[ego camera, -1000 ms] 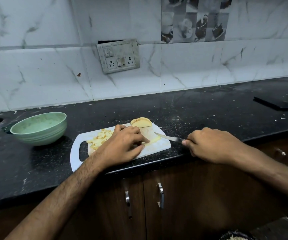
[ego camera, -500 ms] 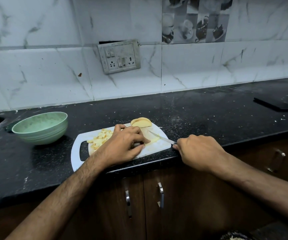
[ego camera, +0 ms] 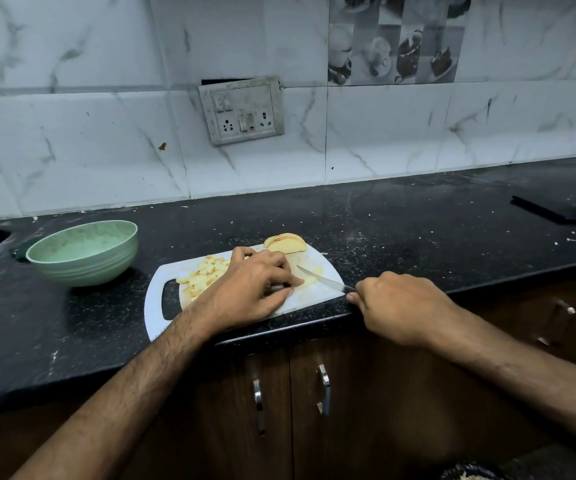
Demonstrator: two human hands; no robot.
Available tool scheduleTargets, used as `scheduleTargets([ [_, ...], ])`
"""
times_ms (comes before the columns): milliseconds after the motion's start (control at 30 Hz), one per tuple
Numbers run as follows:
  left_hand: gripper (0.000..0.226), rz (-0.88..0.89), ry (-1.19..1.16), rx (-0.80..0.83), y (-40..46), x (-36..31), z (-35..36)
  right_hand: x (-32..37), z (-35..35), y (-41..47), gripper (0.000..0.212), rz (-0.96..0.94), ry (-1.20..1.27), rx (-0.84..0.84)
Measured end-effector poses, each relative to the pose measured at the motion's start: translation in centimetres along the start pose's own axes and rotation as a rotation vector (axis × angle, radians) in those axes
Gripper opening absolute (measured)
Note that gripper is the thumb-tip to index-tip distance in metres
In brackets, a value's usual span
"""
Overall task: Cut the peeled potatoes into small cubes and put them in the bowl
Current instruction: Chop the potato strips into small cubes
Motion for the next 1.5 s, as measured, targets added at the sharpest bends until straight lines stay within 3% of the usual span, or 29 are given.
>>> scheduleTargets([
  [300, 0.018, 0.008, 0.005, -0.065, -0.3, 0.3, -0.4, -0.7, -1.1, 0.8, 0.035, 0.038, 0.042, -0.001],
  [467, 0.017, 0.011, -0.004, -0.067, -0.3, 0.5, -0.3, -0.1, -0.6, -0.4, 0.035, 0.017, 0.04, 0.052],
  [667, 0.017, 0.019, 0.004, -0.07, -0.2, 0.3, -0.4, 1.6, 0.4, 0.1, 0.04, -0.008, -0.005, -0.027],
  [1100, 0.009, 0.023, 0.002, -0.096, -0.3, 0.3, -0.7, 0.8, 0.0, -1.0, 0.034, 0.037, 0.082, 0.034],
  [1333, 0.008, 0.019, 0.018, -0.105, -0.4, 0.4, -0.8, 2.1, 0.2, -0.2, 0.041, 0.012, 0.032, -0.051],
  [1500, 0.005, 0.014, -0.008, -0.125, -0.4, 0.4, -1.0, 1.0, -1.1, -0.6, 0.036, 0.034, 0.055, -0.022],
])
Point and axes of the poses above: each hand's wrist, its own y-axis towards the middle knuckle, its own z-axis out of the palm, x = y × z, the point moved 5 cm from there along y, towards the middle knuckle, and after that the axes turned 15 degrees about -x, right-handed, at the moved point
